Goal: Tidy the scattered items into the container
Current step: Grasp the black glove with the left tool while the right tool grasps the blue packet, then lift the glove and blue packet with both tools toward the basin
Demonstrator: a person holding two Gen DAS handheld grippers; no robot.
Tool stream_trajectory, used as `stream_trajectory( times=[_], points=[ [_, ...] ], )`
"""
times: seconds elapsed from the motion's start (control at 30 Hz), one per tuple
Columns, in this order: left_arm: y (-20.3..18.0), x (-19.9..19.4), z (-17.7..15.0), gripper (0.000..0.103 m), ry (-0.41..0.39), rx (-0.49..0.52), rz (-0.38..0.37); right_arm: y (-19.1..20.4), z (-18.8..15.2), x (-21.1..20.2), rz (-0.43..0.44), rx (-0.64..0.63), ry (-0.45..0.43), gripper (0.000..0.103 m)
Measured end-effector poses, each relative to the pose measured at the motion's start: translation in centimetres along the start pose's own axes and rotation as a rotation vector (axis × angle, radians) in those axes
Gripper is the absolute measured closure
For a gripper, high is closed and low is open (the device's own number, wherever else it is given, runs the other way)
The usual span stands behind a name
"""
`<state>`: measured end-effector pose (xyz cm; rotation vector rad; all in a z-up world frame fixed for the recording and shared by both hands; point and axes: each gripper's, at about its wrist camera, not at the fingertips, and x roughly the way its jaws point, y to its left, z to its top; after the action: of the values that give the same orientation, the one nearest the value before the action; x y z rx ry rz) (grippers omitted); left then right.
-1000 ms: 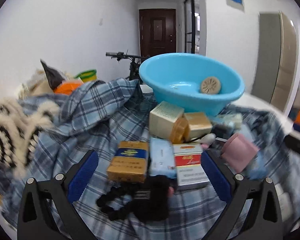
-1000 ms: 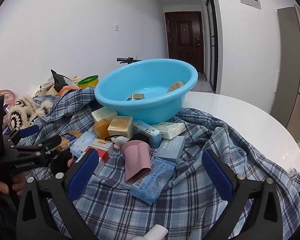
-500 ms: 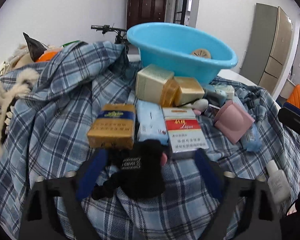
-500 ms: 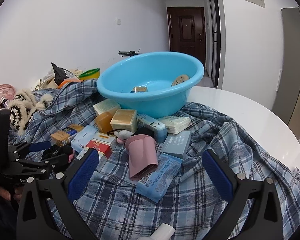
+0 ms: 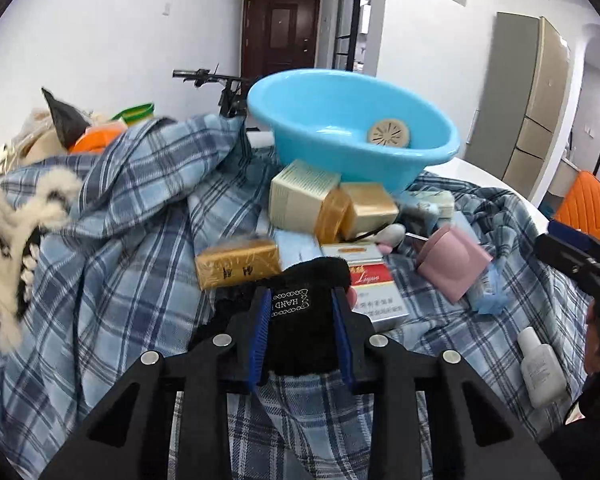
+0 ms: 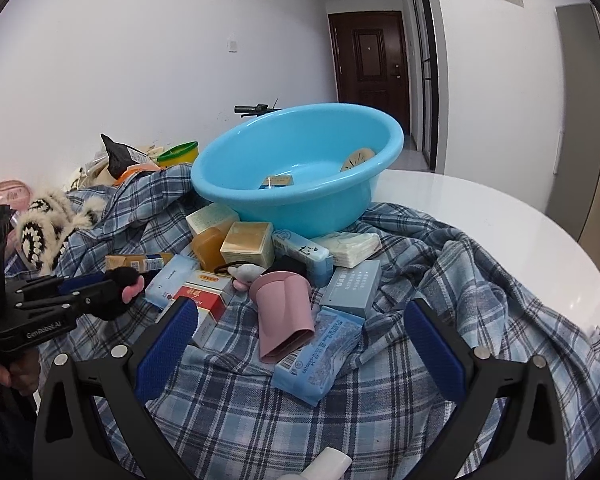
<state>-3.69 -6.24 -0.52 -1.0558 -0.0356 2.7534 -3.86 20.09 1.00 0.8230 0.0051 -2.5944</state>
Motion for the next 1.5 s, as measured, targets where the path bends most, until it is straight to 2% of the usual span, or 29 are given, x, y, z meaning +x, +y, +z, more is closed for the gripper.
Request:
stream_trajectory(
  times=[0.13,0.27,0.43,0.6,0.73,0.87,0.93,1.0,1.1,1.23,1.5],
  points=[
    [0.2,1.0,0.0,0.071,0.057,-0.052,-0.032,0.2,-0.1,0.1,0.009,-0.020,0.007,0.000],
    [-0.5,2.0,-0.5,0.071,0.115,-0.035,-0.004,0.8,0.1,0.8,0.034,-0.059,0.027,0.001],
    [-1.1,2.3,-0.9,0.071,0.118,-0.031,-0.011,1.0,0.1,2.4,0.037,-0.107,0.059,0.001],
    [-1.0,2.4,-0.9,0.070,0.116,-0.033,-0.005,0.3,-0.8,3.6,0.064,-0.077,0.124,0.009],
    [-0.9,2.6,-0.9,0.070,0.122,-0.035,-0.010,0.5,-2.0,4.4,0.010,-0.127,0.173,0.012],
    [-1.0,2.6,-1.0,0.070,0.126,-0.031,-0.018,1.4,-2.9,5.0,-0.052,-0.210,0.181,0.012],
    [-1.1,2.6,-1.0,0.070,0.125,-0.029,-0.018,1.6,-3.1,5.4,-0.069,-0.221,0.192,0.022],
    [-1.1,2.6,-1.0,0.070,0.125,-0.027,-0.018,1.6,-3.4,6.2,-0.078,-0.217,0.234,0.063],
    [-1.1,2.6,-1.0,0.070,0.127,-0.026,-0.018,0.9,-3.3,6.1,-0.074,-0.163,0.250,0.068],
    [-1.1,2.6,-0.9,0.070,0.126,-0.030,-0.023,-0.4,-2.9,5.3,-0.050,-0.097,0.249,0.069],
    [-1.7,2.5,-0.8,0.070,0.122,-0.014,-0.022,-0.7,-2.9,4.7,-0.055,-0.077,0.243,0.070]
  ],
)
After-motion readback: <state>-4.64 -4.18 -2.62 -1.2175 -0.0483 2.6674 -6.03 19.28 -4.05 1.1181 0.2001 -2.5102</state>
